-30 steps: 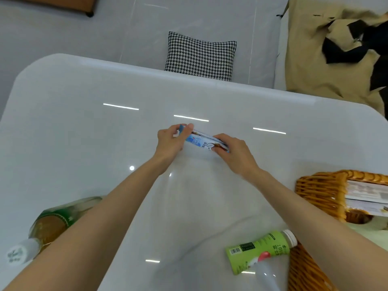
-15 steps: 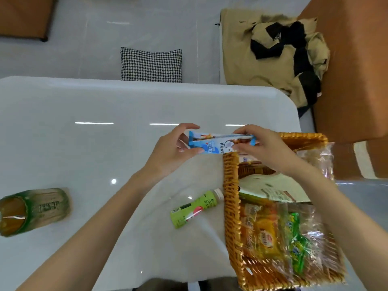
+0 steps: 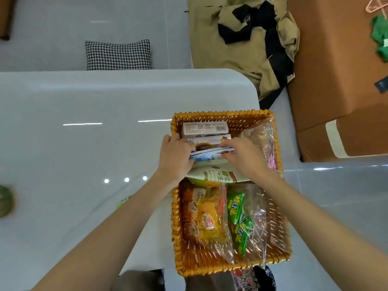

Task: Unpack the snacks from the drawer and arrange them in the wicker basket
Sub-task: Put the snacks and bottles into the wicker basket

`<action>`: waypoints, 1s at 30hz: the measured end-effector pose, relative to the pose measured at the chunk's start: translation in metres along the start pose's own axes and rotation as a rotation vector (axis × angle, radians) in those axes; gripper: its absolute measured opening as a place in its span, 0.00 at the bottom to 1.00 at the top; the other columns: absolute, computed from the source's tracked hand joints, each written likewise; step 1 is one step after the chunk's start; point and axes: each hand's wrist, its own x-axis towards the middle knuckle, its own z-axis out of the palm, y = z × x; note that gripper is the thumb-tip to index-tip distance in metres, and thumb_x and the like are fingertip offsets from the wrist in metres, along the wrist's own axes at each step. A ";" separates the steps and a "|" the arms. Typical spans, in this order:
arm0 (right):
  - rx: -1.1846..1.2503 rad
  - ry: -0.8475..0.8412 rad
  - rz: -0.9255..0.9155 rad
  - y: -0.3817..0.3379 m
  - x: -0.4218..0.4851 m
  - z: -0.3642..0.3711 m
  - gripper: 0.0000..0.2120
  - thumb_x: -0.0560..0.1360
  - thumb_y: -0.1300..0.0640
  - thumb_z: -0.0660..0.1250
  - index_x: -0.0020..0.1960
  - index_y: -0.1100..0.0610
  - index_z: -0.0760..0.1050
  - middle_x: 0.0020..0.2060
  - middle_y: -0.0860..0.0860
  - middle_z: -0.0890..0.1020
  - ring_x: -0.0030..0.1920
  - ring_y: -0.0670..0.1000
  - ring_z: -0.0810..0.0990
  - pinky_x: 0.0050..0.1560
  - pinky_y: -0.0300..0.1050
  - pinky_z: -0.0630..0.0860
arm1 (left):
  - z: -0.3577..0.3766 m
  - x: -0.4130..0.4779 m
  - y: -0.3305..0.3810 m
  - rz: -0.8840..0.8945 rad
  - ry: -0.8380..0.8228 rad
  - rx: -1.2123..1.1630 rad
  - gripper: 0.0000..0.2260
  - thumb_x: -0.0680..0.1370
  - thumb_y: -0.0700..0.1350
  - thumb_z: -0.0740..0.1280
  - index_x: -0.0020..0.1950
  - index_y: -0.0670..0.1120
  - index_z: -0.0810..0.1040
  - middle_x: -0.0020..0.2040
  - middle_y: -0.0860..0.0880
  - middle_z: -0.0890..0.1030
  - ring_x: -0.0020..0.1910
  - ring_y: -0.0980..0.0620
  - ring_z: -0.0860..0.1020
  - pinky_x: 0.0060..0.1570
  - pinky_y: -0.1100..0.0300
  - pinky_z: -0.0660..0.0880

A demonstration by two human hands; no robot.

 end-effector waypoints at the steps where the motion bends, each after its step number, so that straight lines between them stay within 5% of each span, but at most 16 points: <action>1: -0.025 0.012 -0.013 0.003 0.002 0.007 0.13 0.76 0.55 0.69 0.60 0.50 0.79 0.55 0.50 0.79 0.57 0.52 0.73 0.53 0.49 0.74 | 0.006 0.001 0.001 -0.009 -0.011 0.032 0.14 0.78 0.52 0.65 0.63 0.53 0.78 0.58 0.53 0.79 0.59 0.51 0.69 0.57 0.57 0.61; 9: -0.171 0.062 -0.085 0.026 0.006 0.037 0.14 0.76 0.59 0.66 0.62 0.54 0.77 0.59 0.51 0.76 0.58 0.52 0.70 0.56 0.48 0.71 | 0.031 0.015 0.015 -0.032 -0.023 0.180 0.16 0.79 0.50 0.65 0.66 0.50 0.76 0.62 0.49 0.76 0.61 0.48 0.68 0.61 0.54 0.61; 15: -0.187 -0.240 -0.257 0.024 0.002 0.044 0.17 0.81 0.59 0.58 0.68 0.55 0.74 0.69 0.53 0.73 0.68 0.57 0.69 0.65 0.55 0.69 | 0.034 -0.008 0.006 -0.115 0.166 -0.110 0.23 0.76 0.44 0.68 0.71 0.49 0.70 0.74 0.44 0.64 0.73 0.41 0.59 0.70 0.46 0.59; 17: -0.219 -0.167 -0.259 0.020 0.006 0.048 0.18 0.79 0.60 0.60 0.68 0.55 0.73 0.67 0.53 0.74 0.67 0.57 0.69 0.65 0.55 0.68 | 0.037 -0.015 0.002 -0.217 0.120 -0.202 0.27 0.79 0.47 0.64 0.77 0.50 0.59 0.77 0.45 0.57 0.76 0.43 0.54 0.72 0.47 0.60; 20: -0.173 0.092 -0.173 0.016 0.005 0.054 0.21 0.74 0.67 0.64 0.66 0.58 0.74 0.62 0.57 0.75 0.63 0.58 0.71 0.62 0.58 0.71 | 0.047 -0.021 -0.006 -0.310 0.067 -0.408 0.29 0.81 0.51 0.60 0.79 0.51 0.50 0.76 0.48 0.62 0.75 0.46 0.58 0.72 0.46 0.62; 22: -0.123 0.145 -0.069 0.015 0.003 0.055 0.23 0.77 0.65 0.63 0.71 0.58 0.69 0.70 0.59 0.67 0.70 0.59 0.66 0.67 0.57 0.69 | 0.053 -0.023 -0.009 -0.305 0.081 -0.473 0.29 0.81 0.52 0.60 0.79 0.52 0.50 0.74 0.49 0.65 0.74 0.47 0.61 0.71 0.48 0.63; 26: -0.194 -0.047 0.016 0.017 0.003 0.058 0.24 0.83 0.57 0.53 0.79 0.54 0.53 0.79 0.55 0.45 0.78 0.58 0.49 0.74 0.51 0.60 | 0.061 -0.022 -0.010 -0.300 0.123 -0.479 0.28 0.82 0.52 0.59 0.78 0.53 0.49 0.73 0.50 0.66 0.72 0.49 0.65 0.68 0.50 0.66; 30: -0.312 0.115 -0.034 0.006 0.006 0.047 0.21 0.82 0.59 0.53 0.75 0.56 0.63 0.76 0.54 0.62 0.76 0.56 0.58 0.77 0.55 0.50 | 0.062 -0.018 -0.006 -0.298 0.093 -0.529 0.30 0.81 0.51 0.60 0.79 0.55 0.46 0.73 0.51 0.66 0.72 0.49 0.65 0.67 0.49 0.69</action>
